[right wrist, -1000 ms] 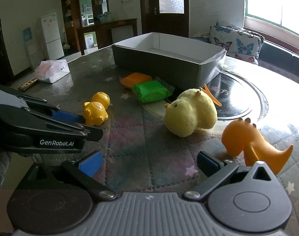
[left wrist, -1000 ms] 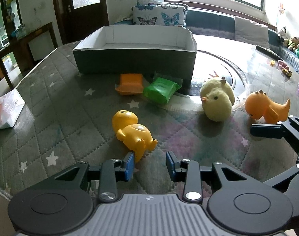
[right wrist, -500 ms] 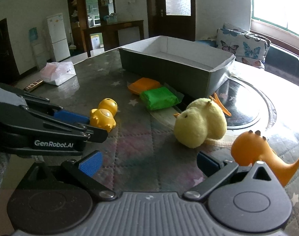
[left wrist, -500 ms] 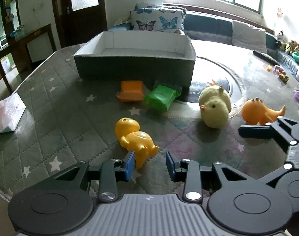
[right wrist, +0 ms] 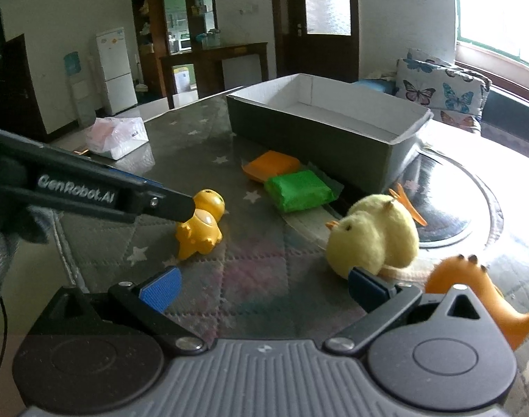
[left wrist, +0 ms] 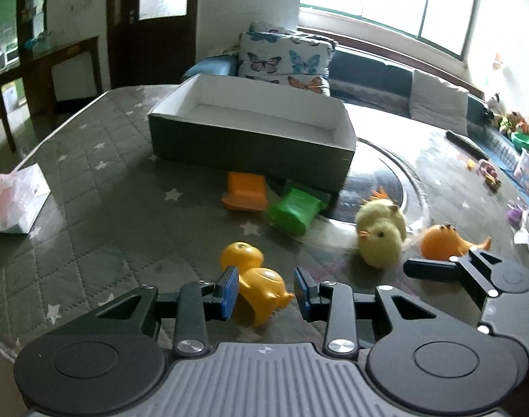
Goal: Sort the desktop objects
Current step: 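Close the left gripper around the yellow duck toy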
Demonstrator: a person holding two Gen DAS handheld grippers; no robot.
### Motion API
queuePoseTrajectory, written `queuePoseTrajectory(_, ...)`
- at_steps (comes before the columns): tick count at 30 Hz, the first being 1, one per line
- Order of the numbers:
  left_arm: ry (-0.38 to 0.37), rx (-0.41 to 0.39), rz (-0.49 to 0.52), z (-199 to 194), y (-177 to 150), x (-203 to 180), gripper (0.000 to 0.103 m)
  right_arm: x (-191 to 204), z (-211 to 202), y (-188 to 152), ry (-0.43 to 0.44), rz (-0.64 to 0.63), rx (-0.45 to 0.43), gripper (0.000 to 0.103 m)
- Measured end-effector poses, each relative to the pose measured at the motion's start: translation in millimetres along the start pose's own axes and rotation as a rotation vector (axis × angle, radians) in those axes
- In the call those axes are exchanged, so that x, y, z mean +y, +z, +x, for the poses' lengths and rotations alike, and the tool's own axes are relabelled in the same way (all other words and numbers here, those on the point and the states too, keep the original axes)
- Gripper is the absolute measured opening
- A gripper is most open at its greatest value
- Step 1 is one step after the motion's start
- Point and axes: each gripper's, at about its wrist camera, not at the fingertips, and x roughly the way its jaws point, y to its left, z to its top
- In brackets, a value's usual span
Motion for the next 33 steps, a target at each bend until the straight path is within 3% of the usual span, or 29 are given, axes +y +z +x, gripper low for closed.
queuePoseTrajectory(14, -0.047, 0.092, -0.089, 33.0, 14.4, 25.4, 0.038, 15.2, 34.1, 18.6, 0.072, -0.059, 0.021, 0.101)
queuePoseTrajectory(21, -0.096, 0.127, -0.138, 41.7, 18.3, 34.4, 0.038, 23.8, 50.8, 25.5, 0.119, -0.08, 0.04, 0.089)
queuePoseTrajectory(33, -0.125, 0.193, -0.21, 61.5, 23.4, 46.7, 0.038, 26.1, 66.5, 29.3, 0.196, -0.067, 0.087, 0.05)
